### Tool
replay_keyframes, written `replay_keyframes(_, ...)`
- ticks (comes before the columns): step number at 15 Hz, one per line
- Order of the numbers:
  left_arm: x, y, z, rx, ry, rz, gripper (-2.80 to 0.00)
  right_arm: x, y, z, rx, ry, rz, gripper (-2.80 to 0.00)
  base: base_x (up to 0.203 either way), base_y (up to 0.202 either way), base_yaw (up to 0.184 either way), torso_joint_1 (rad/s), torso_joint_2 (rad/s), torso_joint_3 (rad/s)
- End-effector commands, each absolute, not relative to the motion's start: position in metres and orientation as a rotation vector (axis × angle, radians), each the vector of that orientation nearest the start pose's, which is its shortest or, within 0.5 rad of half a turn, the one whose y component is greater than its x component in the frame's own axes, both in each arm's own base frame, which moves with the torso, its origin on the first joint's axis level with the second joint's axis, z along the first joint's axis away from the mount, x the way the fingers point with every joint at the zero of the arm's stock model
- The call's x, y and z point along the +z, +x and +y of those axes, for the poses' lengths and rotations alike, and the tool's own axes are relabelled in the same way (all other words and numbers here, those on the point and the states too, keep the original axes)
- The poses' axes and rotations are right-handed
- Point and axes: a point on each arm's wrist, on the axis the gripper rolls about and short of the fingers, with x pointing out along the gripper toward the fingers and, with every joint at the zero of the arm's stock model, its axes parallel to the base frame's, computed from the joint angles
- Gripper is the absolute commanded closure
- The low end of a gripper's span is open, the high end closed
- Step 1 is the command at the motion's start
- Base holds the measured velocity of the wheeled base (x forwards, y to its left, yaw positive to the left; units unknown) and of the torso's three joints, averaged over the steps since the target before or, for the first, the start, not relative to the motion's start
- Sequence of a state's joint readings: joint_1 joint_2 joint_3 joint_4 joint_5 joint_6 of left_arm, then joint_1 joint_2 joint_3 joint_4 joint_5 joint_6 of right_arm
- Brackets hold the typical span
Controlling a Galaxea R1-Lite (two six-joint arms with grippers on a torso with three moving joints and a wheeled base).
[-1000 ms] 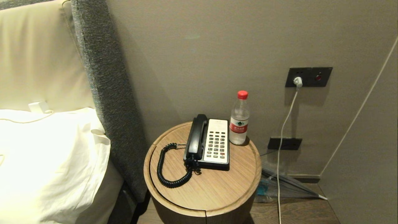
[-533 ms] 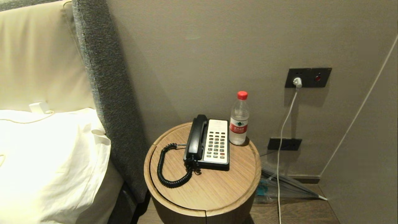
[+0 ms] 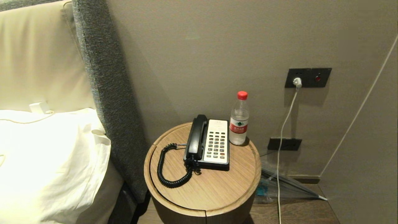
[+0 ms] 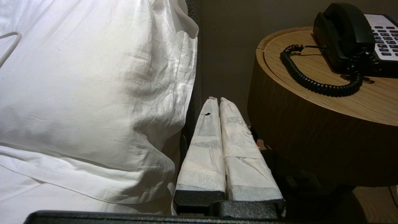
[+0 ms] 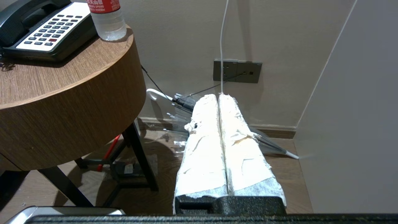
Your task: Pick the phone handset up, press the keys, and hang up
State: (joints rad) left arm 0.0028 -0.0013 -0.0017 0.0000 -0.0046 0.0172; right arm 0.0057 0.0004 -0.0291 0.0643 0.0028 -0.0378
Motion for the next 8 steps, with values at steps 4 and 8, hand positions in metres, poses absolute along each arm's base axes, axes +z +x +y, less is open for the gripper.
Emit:
replay_keyframes(4, 0.0759, -0.0230, -0.0002, -0.002, 0.018, -0.003, 0.00, 0.0762, -0.0256, -0.0001, 0.008, -0.034, 0.031, 0.00, 0.000, 0.000, 0.000, 0.000, 0.00, 0.000)
replay_keyframes(8, 0.0759, -0.0230, -0.0002, -0.002, 0.017, -0.003, 0.00, 0.0767, -0.0257, -0.0002, 0.005, -0.029, 0.028, 0.00, 0.000, 0.000, 0.000, 0.000, 0.00, 0.000)
